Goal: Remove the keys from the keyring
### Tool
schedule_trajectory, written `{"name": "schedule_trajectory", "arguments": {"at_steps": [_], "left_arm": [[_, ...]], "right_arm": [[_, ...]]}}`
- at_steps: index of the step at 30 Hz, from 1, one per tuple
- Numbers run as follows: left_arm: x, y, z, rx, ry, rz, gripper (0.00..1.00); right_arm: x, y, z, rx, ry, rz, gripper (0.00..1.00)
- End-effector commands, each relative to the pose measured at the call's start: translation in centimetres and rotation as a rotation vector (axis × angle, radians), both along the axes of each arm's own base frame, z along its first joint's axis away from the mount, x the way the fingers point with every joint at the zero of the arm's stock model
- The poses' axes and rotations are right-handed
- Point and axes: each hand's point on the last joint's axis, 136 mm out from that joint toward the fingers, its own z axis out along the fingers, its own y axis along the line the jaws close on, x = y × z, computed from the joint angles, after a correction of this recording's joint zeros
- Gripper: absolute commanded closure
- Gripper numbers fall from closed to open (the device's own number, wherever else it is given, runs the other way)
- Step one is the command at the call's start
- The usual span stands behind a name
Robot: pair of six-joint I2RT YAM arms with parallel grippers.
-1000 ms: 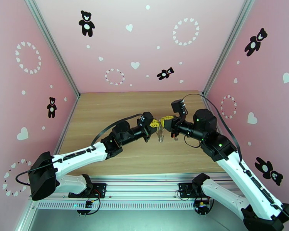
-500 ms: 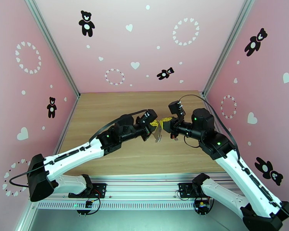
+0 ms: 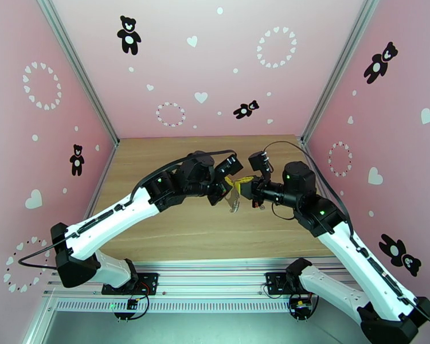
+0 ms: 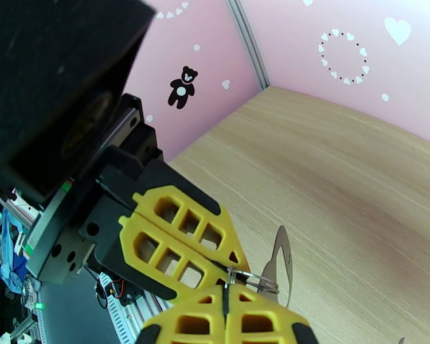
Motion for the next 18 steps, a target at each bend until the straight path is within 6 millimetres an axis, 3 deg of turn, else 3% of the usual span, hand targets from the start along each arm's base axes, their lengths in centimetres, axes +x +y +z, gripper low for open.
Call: {"name": "schedule_trajectory", "arguments": {"at_steps": [1, 11, 15, 18], "left_arm": [[-0.6, 0.7, -0.2, 0.067, 0.091, 0.015, 1.00], [-0.8, -0.2, -0.3, 0.043, 0.158, 0.023, 1.00], [-0.5, 0.0, -0.1, 0.029, 0.134, 0.038, 0.88], [-1.1, 0.2, 1.4, -0.041, 0.106, 0.016, 0.81]], "right_arm": [[-0.8, 0.7, 0.2, 0.039, -0.012, 0.060, 1.00], [-0.5, 1.3, -1.4, 0.021, -0.017, 0.077, 1.00], [-0.2, 1.2, -1.3, 0.034, -0.020, 0.061, 1.00], [0.0, 1.4, -1.7, 0.026, 0.000, 0.061, 1.00]]}}
